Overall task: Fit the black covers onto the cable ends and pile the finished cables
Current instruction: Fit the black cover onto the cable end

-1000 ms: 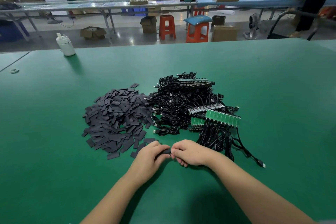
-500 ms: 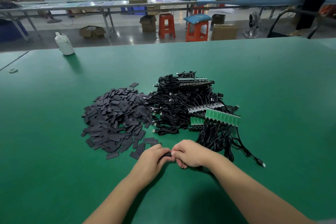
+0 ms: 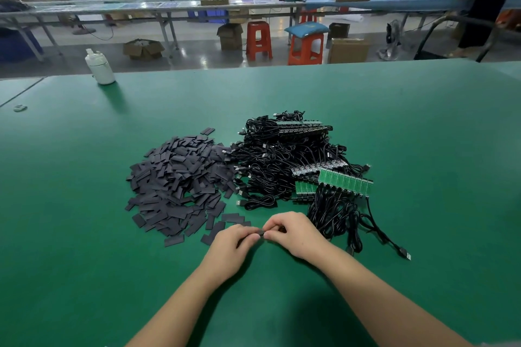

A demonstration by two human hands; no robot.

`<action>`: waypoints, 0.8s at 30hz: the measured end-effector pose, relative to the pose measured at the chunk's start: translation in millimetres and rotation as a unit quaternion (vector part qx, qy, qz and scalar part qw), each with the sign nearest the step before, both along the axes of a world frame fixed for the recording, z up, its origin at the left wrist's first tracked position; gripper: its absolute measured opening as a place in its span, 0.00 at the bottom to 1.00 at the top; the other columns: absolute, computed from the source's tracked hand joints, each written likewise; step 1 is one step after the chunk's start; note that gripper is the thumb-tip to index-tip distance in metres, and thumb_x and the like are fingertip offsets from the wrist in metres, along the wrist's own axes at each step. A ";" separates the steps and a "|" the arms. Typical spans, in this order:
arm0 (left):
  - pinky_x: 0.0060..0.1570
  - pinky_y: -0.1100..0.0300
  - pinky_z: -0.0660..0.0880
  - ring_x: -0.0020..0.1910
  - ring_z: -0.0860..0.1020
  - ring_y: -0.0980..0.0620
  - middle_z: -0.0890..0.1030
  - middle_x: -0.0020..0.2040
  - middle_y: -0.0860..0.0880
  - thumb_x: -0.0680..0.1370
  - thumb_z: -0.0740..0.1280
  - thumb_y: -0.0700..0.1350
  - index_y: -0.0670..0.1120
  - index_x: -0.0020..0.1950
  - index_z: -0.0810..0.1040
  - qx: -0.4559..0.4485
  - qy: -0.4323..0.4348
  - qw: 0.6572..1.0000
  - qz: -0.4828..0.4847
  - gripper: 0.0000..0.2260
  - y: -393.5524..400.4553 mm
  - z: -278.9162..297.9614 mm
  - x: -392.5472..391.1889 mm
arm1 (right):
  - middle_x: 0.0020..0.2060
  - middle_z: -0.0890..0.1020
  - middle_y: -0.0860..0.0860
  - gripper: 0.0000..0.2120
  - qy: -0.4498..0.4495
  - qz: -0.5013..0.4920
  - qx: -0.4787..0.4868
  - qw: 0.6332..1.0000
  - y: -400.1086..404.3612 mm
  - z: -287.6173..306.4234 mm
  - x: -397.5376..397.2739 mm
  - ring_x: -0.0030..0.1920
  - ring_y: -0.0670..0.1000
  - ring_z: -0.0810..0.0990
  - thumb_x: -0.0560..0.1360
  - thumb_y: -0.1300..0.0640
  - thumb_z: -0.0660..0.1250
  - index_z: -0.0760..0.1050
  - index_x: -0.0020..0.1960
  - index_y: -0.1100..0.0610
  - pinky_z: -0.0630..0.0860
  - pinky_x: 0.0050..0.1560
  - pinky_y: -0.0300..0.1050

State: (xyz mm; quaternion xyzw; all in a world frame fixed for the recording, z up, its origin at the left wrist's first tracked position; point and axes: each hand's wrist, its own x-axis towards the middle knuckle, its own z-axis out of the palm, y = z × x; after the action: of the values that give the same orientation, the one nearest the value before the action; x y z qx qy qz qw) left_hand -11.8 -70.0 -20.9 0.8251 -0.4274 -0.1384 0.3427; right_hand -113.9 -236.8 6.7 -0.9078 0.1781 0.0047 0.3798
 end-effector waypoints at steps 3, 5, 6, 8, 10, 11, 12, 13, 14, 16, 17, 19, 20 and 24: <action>0.48 0.76 0.65 0.48 0.74 0.68 0.78 0.47 0.62 0.80 0.67 0.49 0.54 0.60 0.82 -0.006 0.002 1.000 0.011 0.10 1.1 -1.7 1.6 | 0.38 0.84 0.42 0.04 0.012 -0.019 0.035 0.999 2.8 -2.4 0.3 0.42 0.44 0.83 0.78 0.51 0.68 0.82 0.49 0.47 0.79 0.49 0.40; 0.50 0.76 0.66 0.49 0.74 0.67 0.78 0.47 0.62 0.79 0.68 0.48 0.52 0.60 0.83 -0.024 -0.013 0.999 0.018 0.10 1.4 -2.6 1.3 | 0.39 0.86 0.44 0.09 0.046 -0.014 0.090 0.995 4.4 -2.6 2.1 0.41 0.44 0.84 0.81 0.52 0.63 0.81 0.48 0.48 0.79 0.50 0.41; 0.50 0.76 0.66 0.50 0.74 0.67 0.78 0.47 0.62 0.79 0.68 0.48 0.52 0.59 0.83 -0.033 -0.022 0.999 0.019 0.10 1.7 -2.4 0.8 | 0.39 0.86 0.45 0.11 0.063 -0.008 0.122 0.991 5.0 -2.6 3.0 0.40 0.44 0.84 0.82 0.53 0.60 0.80 0.46 0.50 0.80 0.50 0.42; 0.50 0.76 0.66 0.50 0.75 0.66 0.78 0.47 0.61 0.79 0.68 0.47 0.52 0.59 0.83 -0.048 -0.033 0.998 0.020 0.09 2.1 -0.6 -0.6 | 0.38 0.85 0.47 0.14 0.071 -0.004 0.181 0.981 5.6 -2.8 2.9 0.37 0.46 0.81 0.83 0.56 0.57 0.79 0.44 0.52 0.78 0.43 0.43; 0.49 0.76 0.66 0.50 0.75 0.65 0.78 0.46 0.61 0.79 0.68 0.46 0.53 0.58 0.83 -0.060 -0.037 0.997 0.015 0.09 2.0 2.0 -2.1 | 0.37 0.86 0.49 0.14 0.058 -0.005 0.216 0.975 5.1 -1.8 1.0 0.33 0.46 0.78 0.82 0.57 0.58 0.79 0.43 0.54 0.76 0.37 0.42; 0.49 0.76 0.66 0.49 0.75 0.65 0.78 0.46 0.60 0.79 0.68 0.46 0.53 0.58 0.83 -0.064 -0.038 0.997 0.011 0.09 1.8 3.5 -2.9 | 0.37 0.86 0.50 0.14 0.052 -0.007 0.226 0.973 4.9 -1.2 0.0 0.32 0.45 0.76 0.82 0.57 0.58 0.79 0.43 0.54 0.75 0.37 0.42; 0.49 0.76 0.66 0.49 0.75 0.64 0.78 0.45 0.60 0.79 0.68 0.46 0.53 0.58 0.83 -0.068 -0.041 0.997 0.006 0.09 1.6 4.8 -3.7 | 0.37 0.86 0.50 0.14 0.046 -0.009 0.234 0.971 4.8 -0.8 -0.7 0.31 0.45 0.75 0.82 0.56 0.59 0.80 0.42 0.54 0.74 0.37 0.42; 0.48 0.75 0.66 0.49 0.75 0.64 0.77 0.45 0.59 0.79 0.68 0.46 0.52 0.59 0.83 -0.069 -0.044 0.997 0.002 0.09 1.4 5.9 -4.3 | 0.37 0.86 0.51 0.14 0.041 -0.014 0.242 0.969 4.6 -0.3 -1.3 0.31 0.45 0.75 0.81 0.56 0.60 0.81 0.42 0.54 0.74 0.37 0.43; 0.48 0.75 0.66 0.48 0.74 0.64 0.77 0.45 0.58 0.79 0.68 0.46 0.52 0.59 0.83 -0.069 -0.049 0.996 -0.002 0.09 1.0 6.9 -4.8 | 0.36 0.86 0.51 0.13 0.037 -0.019 0.252 0.967 4.5 0.2 -1.6 0.31 0.46 0.75 0.81 0.57 0.61 0.81 0.42 0.55 0.74 0.37 0.43; 0.48 0.75 0.66 0.47 0.74 0.64 0.77 0.44 0.57 0.80 0.68 0.45 0.52 0.59 0.82 -0.072 -0.061 0.995 -0.008 0.10 0.8 8.7 -6.0 | 0.36 0.85 0.51 0.13 0.030 -0.026 0.276 0.960 4.1 1.6 -2.1 0.32 0.47 0.75 0.81 0.58 0.62 0.82 0.44 0.57 0.74 0.37 0.43; 0.47 0.75 0.66 0.47 0.73 0.64 0.76 0.44 0.57 0.80 0.68 0.45 0.52 0.59 0.82 -0.076 -0.065 0.995 -0.009 0.10 0.8 9.7 -6.5 | 0.36 0.85 0.52 0.12 0.028 -0.027 0.289 0.956 3.8 2.5 -2.5 0.32 0.47 0.75 0.81 0.58 0.62 0.82 0.44 0.57 0.74 0.38 0.43; 0.47 0.75 0.66 0.47 0.74 0.64 0.77 0.44 0.56 0.80 0.68 0.45 0.52 0.59 0.82 -0.082 -0.068 0.994 -0.010 0.10 0.8 11.2 -6.9 | 0.37 0.85 0.52 0.12 0.028 -0.025 0.309 0.950 2.7 4.7 -3.8 0.32 0.46 0.76 0.82 0.59 0.62 0.83 0.45 0.58 0.75 0.40 0.43; 0.47 0.75 0.66 0.47 0.74 0.63 0.77 0.44 0.56 0.79 0.68 0.44 0.52 0.59 0.83 -0.085 -0.068 0.994 -0.012 0.10 0.9 11.4 -7.2 | 0.37 0.86 0.52 0.12 0.029 -0.021 0.310 0.950 1.9 5.7 -4.4 0.33 0.46 0.76 0.82 0.59 0.62 0.83 0.46 0.58 0.75 0.41 0.43; 0.48 0.74 0.67 0.47 0.75 0.63 0.78 0.45 0.57 0.79 0.68 0.44 0.52 0.59 0.83 -0.087 -0.072 0.994 -0.008 0.10 1.2 9.7 -7.7 | 0.38 0.84 0.51 0.13 0.028 -0.007 0.269 0.963 0.8 6.2 -4.2 0.34 0.47 0.77 0.82 0.58 0.61 0.82 0.48 0.63 0.75 0.45 0.46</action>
State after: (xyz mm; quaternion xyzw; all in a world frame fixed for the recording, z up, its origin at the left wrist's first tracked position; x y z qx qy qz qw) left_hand -19.5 -68.8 -11.1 0.7969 -0.4675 -0.0438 0.3802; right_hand -118.1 -236.0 12.8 -0.7703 0.1872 0.0751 0.6049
